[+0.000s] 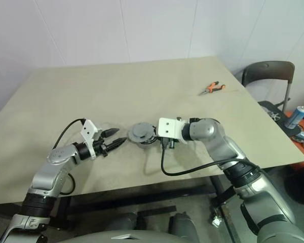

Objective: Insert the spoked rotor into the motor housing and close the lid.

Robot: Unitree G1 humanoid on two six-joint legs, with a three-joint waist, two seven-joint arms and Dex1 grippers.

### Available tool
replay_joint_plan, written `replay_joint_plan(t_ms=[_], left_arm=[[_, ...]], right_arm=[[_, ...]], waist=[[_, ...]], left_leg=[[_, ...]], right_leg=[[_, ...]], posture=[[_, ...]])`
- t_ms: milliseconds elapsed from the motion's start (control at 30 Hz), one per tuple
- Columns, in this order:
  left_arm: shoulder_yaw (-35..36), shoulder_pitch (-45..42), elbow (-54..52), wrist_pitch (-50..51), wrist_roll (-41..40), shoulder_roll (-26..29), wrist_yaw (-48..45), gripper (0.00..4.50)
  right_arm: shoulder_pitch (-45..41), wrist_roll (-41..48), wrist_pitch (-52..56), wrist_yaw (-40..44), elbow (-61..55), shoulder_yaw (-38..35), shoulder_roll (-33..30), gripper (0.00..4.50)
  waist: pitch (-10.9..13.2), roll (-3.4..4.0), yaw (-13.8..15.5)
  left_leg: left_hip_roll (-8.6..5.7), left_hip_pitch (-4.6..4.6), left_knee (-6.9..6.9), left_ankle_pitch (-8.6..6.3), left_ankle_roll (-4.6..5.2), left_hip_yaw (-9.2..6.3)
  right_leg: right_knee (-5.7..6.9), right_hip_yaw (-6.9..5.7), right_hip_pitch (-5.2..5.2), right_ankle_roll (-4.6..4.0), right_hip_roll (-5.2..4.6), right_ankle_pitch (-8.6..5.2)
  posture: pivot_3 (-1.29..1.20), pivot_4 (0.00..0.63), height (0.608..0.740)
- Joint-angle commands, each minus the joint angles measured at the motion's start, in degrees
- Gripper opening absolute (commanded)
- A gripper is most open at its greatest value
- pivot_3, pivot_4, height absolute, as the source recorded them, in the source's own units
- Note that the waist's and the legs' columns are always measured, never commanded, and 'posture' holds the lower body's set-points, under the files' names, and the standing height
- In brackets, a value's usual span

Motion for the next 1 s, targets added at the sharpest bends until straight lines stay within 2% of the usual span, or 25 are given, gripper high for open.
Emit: replay_joint_plan(t_ms=[33, 133, 233, 333, 533, 667, 733, 767, 1000], left_arm=[[0.95, -1.61, -0.98, -1.4, -0.28, 0.29, -0.11, 2.75], [0.98, -1.85, -0.78, -1.42, -0.22, 0.37, -0.15, 2.75], [1.13, -2.09, -0.78, -1.33, -0.36, 0.44, -0.19, 2.75], [1.74, -2.32, -1.4, -0.39, -1.28, 0.25, 0.1, 2.75], [4.46, -2.92, -3.05, 3.53, -5.25, 0.4, 0.41, 2.75], [5.66, -3.53, -3.19, 5.39, -6.5, 1.73, -0.03, 2.75], [6.3, -3.78, -3.46, 6.22, -7.1, 2.31, -0.25, 2.75], [6.59, -3.91, -3.6, 6.55, -7.28, 2.59, -0.17, 2.75], [8.55, -4.14, -4.14, 7.27, -7.57, 3.97, 1.54, 2.75]], right_arm=[[-0.17, 3.08, 4.04, 2.43, -2.28, -2.99, -0.32, 1.69], [-0.99, 6.81, 10.0, 2.4, -2.76, -5.49, 1.63, 1.69], [-4.55, 13.16, 18.93, -2.84, -0.49, -12.41, 8.13, 1.69], [-6.04, 17.02, 22.34, -5.11, 0.06, -16.39, 12.1, 2.2], [-5.37, 19.91, 31.36, -4.02, -2.72, -12.84, 12.84, 4.19], [-6.19, 17.11, 25.95, -8.52, 2.19, -11.95, 16.26, 4.19], [-6.36, 16.87, 23.15, -8.51, 3.88, -11.96, 17.15, 4.19], [-6.56, 16.62, 22.88, -8.48, 4.44, -11.48, 17.49, 4.44], [-6.02, 13.09, 19.68, -10.15, 9.26, -6.97, 20.88, 4.44]], waist=[[0.0, 0.0, 0.0], [0.0, 0.0, 0.0], [0.0, 0.01, -0.25], [0.0, 0.01, -0.1], [-0.01, -0.01, -0.11], [0.0, 0.01, -0.3], [0.0, 0.02, -0.25], [0.0, 0.01, -0.25], [0.0, 0.01, -0.26]], left_leg=[[0.0, 0.0, 0.0, 0.0, 0.01, 0.0], [0.0, -0.01, 0.0, -0.01, 0.01, 0.0], [0.0, -0.01, 0.01, -0.01, 0.01, 0.0], [0.01, -0.01, 0.01, 0.0, 0.0, 0.01], [-0.02, -0.08, 0.02, -0.06, 0.09, 0.02], [-0.02, -0.08, 0.02, -0.07, 0.09, 0.02], [-0.01, -0.06, 0.03, -0.06, 0.08, 0.02], [-0.01, -0.06, 0.04, -0.06, 0.08, 0.02], [-0.02, -0.07, 0.06, -0.06, 0.09, 0.03]], right_leg=[[0.0, 0.0, 0.0, 0.0, 0.0, 0.0], [0.0, 0.0, 0.0, 0.0, -0.01, 0.0], [0.03, 0.0, -0.01, -0.01, -0.01, 0.01], [0.1, 0.0, -0.05, -0.04, -0.01, 0.04], [-0.01, 0.0, -0.04, -0.04, -0.08, 0.04], [0.04, -0.01, -0.08, -0.04, -0.08, 0.04], [0.08, -0.01, -0.08, -0.04, -0.07, 0.04], [0.09, -0.01, -0.07, -0.04, -0.07, 0.05], [0.07, -0.01, -0.06, -0.04, -0.08, 0.05]], posture=[[0.0, 0.0, 0.74], [0.0, 0.0, 0.74], [0.0, 0.0, 0.74], [0.0, 0.0, 0.74], [0.0, 0.0, 0.74], [0.0, 0.0, 0.74], [0.0, 0.0, 0.74], [0.0, 0.0, 0.74], [0.0, 0.0, 0.74]])
